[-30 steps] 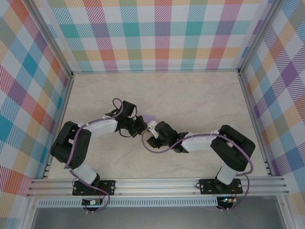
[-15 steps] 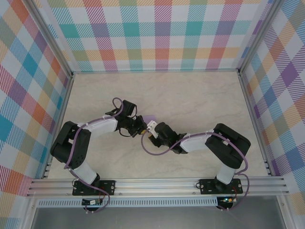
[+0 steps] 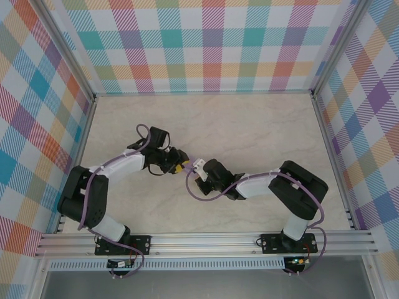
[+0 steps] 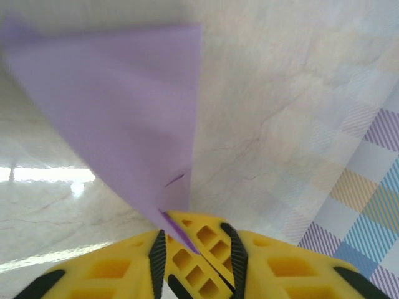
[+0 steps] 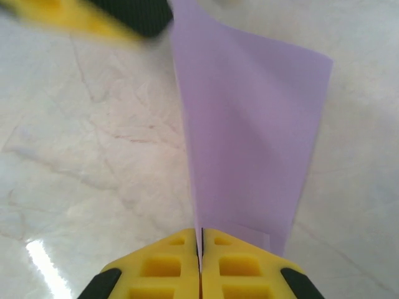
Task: Fold a paper plane with a square sheet of paper (pick it up from the middle)
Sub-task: Fold the wing for the fifth time at the center of the table.
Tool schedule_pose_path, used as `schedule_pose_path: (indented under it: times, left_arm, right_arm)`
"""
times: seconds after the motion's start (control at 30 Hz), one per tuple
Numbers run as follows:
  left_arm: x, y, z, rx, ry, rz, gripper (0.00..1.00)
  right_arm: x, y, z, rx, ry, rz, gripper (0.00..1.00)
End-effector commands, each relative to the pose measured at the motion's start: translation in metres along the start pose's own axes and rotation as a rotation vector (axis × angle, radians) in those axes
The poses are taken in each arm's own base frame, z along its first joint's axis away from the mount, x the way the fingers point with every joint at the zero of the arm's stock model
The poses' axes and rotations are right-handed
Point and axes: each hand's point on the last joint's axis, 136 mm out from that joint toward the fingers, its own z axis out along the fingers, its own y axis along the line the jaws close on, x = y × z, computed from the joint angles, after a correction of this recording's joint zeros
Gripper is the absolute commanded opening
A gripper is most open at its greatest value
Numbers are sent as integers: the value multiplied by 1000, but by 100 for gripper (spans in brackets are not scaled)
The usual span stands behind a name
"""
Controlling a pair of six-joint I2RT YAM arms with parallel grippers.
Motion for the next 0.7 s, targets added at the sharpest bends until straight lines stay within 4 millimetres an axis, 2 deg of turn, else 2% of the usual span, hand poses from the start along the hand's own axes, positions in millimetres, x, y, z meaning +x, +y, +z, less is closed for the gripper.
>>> schedule_pose_path:
  times: [0.0, 0.17, 0.37, 0.67]
  left_arm:
    - [-7, 2, -17, 6, -39, 4, 39]
    - [-8, 7, -18, 49, -66, -3, 40]
    - [1, 9, -16, 142, -73, 10, 40]
    - [21, 14, 1, 215, -36, 61, 32]
  right_arm:
    - [0, 15, -3, -135, 30, 115, 3]
    - [-4, 19, -5, -224, 37, 231, 1]
    - [-17, 22, -8, -350, 37, 381, 0]
    - [-30, 19, -5, -502, 61, 589, 0]
